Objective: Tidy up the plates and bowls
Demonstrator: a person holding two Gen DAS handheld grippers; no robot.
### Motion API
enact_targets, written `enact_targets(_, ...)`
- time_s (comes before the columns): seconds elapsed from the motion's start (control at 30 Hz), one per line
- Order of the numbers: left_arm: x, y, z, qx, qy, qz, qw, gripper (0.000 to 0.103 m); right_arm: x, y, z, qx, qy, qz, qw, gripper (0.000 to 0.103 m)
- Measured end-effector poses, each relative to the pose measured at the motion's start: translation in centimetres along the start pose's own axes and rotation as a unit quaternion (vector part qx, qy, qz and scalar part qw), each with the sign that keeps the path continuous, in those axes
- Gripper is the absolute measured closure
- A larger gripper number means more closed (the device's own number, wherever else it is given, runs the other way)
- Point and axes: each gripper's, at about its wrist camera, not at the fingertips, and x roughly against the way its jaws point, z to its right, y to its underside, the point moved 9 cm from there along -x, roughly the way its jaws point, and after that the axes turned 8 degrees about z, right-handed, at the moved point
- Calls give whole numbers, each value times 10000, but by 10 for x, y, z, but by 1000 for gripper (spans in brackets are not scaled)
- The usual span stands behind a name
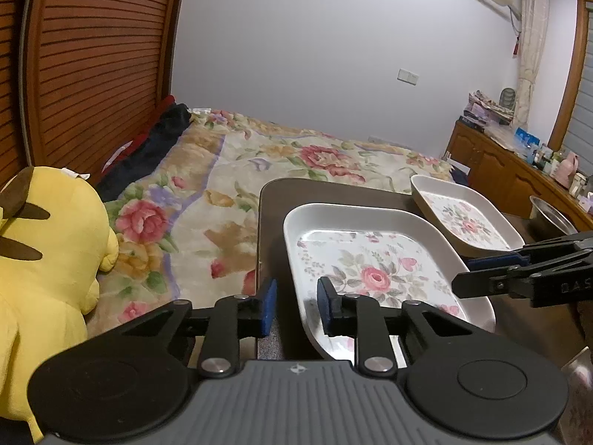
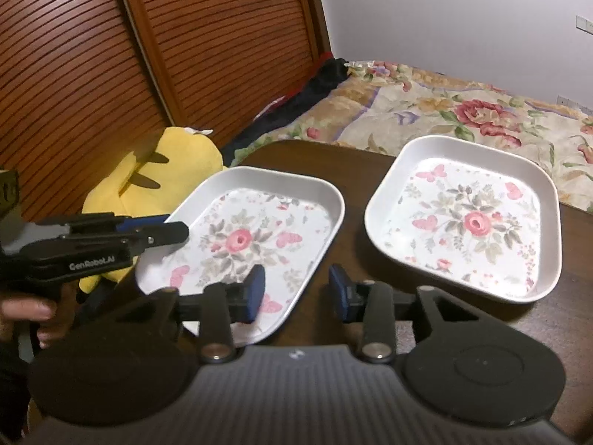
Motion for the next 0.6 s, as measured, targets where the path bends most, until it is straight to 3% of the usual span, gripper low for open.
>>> enact_targets(0.27,1,1,3,1,37,-16,10000,87,-4,4,-1,-13,-46,-120,9999,78)
enact_targets(0.6,4,6,6,-27,-16,-82,10000,92,-6,6,0,17,-80,-132,9999,82)
